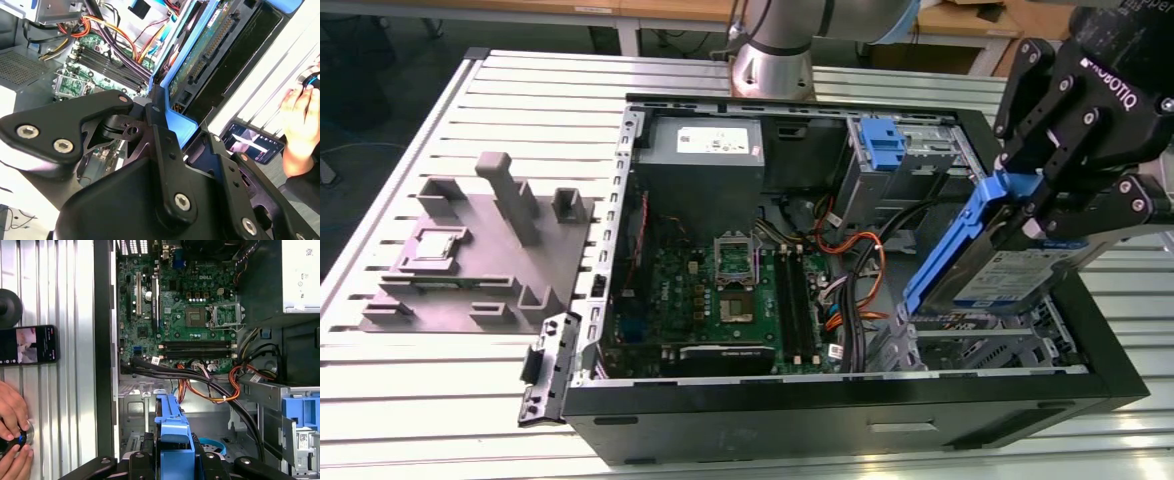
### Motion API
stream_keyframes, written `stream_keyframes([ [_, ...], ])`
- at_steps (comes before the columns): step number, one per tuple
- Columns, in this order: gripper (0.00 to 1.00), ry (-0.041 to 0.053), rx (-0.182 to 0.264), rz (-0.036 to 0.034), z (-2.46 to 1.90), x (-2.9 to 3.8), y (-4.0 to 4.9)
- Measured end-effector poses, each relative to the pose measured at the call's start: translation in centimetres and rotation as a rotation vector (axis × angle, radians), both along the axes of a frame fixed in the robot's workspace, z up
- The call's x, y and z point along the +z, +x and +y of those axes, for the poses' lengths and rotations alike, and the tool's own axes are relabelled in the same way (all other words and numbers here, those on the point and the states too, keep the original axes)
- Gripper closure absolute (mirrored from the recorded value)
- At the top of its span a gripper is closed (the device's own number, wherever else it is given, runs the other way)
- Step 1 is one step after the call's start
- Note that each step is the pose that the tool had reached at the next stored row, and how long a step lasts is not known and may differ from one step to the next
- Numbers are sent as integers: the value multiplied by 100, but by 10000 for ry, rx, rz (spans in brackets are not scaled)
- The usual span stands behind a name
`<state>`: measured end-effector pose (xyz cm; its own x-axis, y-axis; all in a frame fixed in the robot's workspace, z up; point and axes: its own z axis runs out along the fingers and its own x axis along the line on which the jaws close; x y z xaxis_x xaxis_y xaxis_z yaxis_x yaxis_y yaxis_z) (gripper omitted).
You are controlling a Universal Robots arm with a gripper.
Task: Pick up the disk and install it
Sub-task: 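Insert the disk into the insertion slot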
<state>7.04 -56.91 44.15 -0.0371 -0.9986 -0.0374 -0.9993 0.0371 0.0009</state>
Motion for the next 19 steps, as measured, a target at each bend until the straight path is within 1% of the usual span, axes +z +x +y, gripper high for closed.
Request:
stream_keyframes([
  [7, 63, -2, -20, 1, -11, -36, 27],
  [15, 63, -12, -107, 1, -28, -75, 29],
  [17, 63, -1, -128, 0, -33, -89, 29],
  [19, 63, -4, -135, 1, -33, -90, 29],
])
